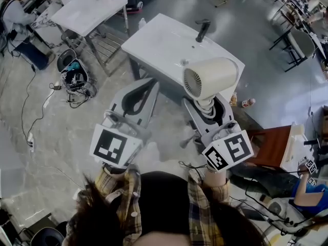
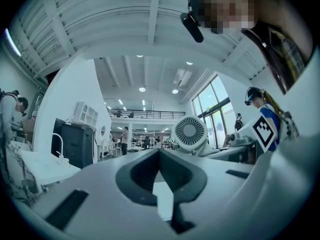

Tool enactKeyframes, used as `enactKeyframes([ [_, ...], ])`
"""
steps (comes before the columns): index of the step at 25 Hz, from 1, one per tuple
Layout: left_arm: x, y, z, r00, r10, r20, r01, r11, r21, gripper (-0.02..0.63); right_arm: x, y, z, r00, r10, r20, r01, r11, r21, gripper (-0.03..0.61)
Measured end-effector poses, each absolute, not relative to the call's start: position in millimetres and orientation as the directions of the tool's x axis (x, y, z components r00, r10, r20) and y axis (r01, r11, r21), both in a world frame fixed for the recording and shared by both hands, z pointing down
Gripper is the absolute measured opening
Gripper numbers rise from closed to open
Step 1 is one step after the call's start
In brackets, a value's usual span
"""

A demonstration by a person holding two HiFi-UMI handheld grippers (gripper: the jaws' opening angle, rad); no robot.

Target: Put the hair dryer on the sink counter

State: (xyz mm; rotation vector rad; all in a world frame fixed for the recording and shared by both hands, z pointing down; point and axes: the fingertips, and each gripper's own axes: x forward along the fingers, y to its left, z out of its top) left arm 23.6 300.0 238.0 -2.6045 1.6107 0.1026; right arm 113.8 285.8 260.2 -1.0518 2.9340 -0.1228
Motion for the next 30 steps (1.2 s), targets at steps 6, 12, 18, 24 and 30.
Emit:
enactKeyframes([
  [6, -4.9, 282.5, 248.5, 0.445, -0.892, -0.080, -0.894, -0.447, 0.011, 0.017, 88.8, 269.2, 271.2, -0.767, -0.639, 0.056, -0.641, 0.761, -0.100, 0.255],
  [12, -19.3, 258.4, 262.9, 0.424, -0.903, -0.065, -0.904, -0.427, 0.035, 0.017, 79.9, 242.7, 291.7, -0.768, -0.633, 0.100, -0.641, 0.756, -0.132, 0.255],
  [18, -38.1, 212.3, 259.3, 0.396, -0.916, -0.060, -0.917, -0.398, 0.010, 0.017, 63.2, 187.6, 289.2, -0.787, -0.613, 0.073, -0.616, 0.772, -0.155, 0.255],
  [24, -59.9, 138.5, 253.9, 0.377, -0.924, -0.063, -0.926, -0.377, -0.001, 0.017, 40.5, 106.9, 283.5, -0.798, -0.600, 0.057, -0.600, 0.784, -0.160, 0.255],
  [30, -75.6, 52.6, 245.0, 0.376, -0.925, -0.053, -0.926, -0.377, 0.006, 0.017, 18.8, 21.1, 275.9, -0.807, -0.586, 0.069, -0.589, 0.791, -0.168, 0.255],
])
